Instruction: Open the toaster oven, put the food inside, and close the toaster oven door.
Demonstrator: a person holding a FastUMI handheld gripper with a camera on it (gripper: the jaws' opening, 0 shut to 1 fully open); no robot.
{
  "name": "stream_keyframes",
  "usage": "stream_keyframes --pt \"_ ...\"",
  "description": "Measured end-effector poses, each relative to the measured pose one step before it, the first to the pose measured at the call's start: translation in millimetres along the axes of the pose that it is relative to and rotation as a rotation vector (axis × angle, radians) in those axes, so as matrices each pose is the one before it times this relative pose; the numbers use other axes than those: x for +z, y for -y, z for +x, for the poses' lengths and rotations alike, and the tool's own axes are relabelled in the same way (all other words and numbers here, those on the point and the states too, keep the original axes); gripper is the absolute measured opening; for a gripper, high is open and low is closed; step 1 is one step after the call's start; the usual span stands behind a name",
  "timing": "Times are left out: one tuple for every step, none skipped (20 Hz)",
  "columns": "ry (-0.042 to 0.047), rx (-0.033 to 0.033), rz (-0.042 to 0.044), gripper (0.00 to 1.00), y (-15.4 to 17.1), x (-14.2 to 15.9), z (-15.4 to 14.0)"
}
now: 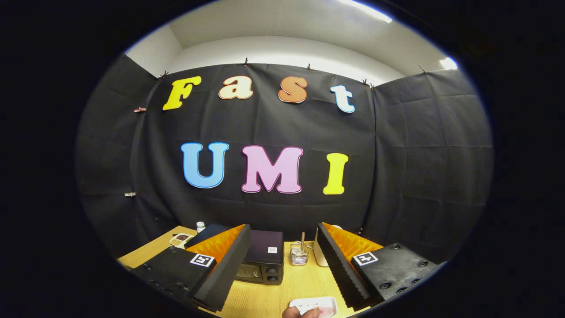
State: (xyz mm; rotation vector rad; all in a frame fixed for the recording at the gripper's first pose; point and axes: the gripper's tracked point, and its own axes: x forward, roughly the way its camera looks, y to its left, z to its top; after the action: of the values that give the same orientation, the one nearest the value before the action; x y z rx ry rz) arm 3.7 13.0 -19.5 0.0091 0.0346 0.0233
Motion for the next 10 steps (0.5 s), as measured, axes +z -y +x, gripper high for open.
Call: stream_keyframes --pt "-0.00623 0.01161 0.00144 0.98 -7.18 -3.40 1.65" --pt "-0.00923 0.01279 0.00447 0.98 -6.75 -4.23 2.46" --pt "-0.01100 0.01266 0.00810 0.98 -8.75 -4.40 2.85" --pt "-0.01097 0.01333 0.00740 0.98 -9.33 -5.46 3.22" --pt "-0.00968 0.00899 0.00330 0.98 -7.49 -5.02 3.72" --pt "-0.01395 0.01255 0.00268 0.98 -9.59 -6.86 4.84" --pt "-0.01220 0.01226 0.00170 0.98 -9.89 -6.63 4.38" --pt "-0.01434 0.01077 0.00329 0.98 -8.74 -7.31 4.29" --pt "-0.01647 0.01161 0.00350 0.98 -9.43 -8.55 5.49" --pt "-0.02098 0.00779 0.00296 0.98 -8.13 -7.81 6.75"
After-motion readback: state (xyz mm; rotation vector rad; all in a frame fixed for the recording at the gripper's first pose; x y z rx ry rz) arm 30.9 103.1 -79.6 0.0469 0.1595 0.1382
